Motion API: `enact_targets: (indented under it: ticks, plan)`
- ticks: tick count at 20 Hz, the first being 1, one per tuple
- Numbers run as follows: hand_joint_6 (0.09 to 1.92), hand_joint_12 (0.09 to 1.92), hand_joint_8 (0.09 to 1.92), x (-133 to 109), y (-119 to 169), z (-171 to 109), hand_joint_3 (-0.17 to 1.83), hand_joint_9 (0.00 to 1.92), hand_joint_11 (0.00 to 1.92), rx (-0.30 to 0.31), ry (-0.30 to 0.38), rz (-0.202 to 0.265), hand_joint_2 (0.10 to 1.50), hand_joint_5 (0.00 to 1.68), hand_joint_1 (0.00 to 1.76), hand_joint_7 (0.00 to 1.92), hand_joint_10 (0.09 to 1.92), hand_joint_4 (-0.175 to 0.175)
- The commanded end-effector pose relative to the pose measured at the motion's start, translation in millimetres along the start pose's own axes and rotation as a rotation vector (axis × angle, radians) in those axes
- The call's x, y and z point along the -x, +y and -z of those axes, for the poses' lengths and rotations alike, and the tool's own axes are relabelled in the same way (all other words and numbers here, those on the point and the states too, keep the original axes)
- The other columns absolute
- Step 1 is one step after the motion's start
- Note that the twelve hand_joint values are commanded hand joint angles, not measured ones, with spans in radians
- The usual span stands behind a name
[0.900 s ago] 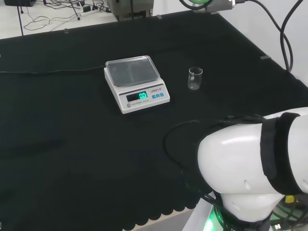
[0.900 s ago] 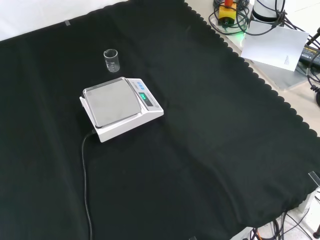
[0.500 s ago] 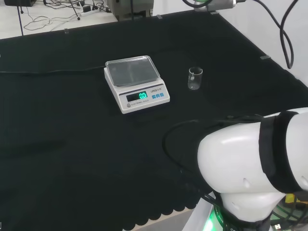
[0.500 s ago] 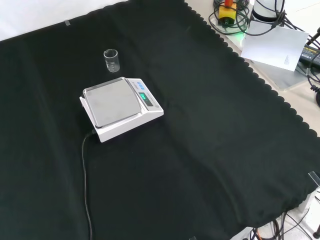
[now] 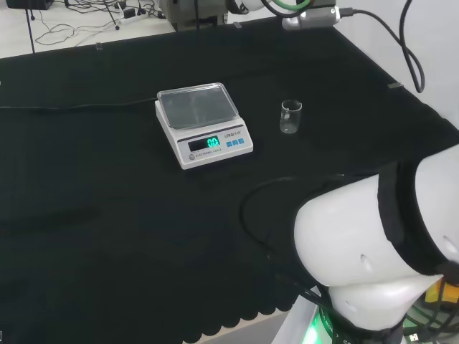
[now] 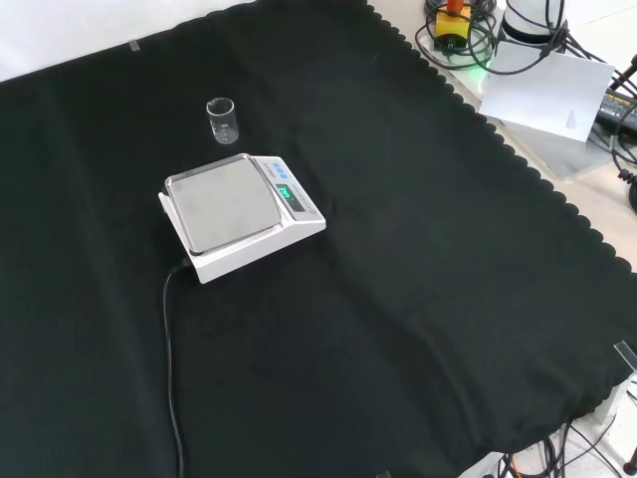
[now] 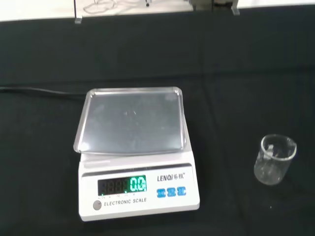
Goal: Pick up the beaker.
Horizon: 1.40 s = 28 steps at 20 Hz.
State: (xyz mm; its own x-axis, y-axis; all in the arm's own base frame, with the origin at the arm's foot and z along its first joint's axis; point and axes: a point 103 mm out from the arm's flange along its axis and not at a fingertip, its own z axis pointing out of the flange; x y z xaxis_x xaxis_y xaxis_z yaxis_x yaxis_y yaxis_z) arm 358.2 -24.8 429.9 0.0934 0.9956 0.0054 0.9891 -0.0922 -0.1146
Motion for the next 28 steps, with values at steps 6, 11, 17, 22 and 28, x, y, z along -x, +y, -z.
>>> enact_targets:
  ticks: [6,11,17,22,28]
  plan:
    - [0.09,1.46,0.63,55,80,-68,-0.17,0.19,0.00,-0.056,0.051,-0.044,1.12,0.20,0.45,0.14,0.81,0.013]
    - [0.09,1.45,0.64,62,93,-92,-0.17,0.20,0.00,-0.038,-0.027,-0.046,1.11,0.22,0.46,0.15,0.82,0.010]
    - [0.09,1.44,0.64,91,113,-114,-0.17,0.20,0.00,-0.056,-0.011,-0.042,1.11,0.23,0.46,0.16,0.82,0.008]
    - [0.09,1.44,0.64,114,132,-134,-0.17,0.20,0.00,-0.093,0.017,-0.040,1.11,0.23,0.47,0.16,0.82,0.007]
    - [0.09,1.44,0.64,131,156,-163,-0.17,0.21,0.00,-0.124,0.028,-0.045,1.11,0.24,0.47,0.16,0.82,0.006]
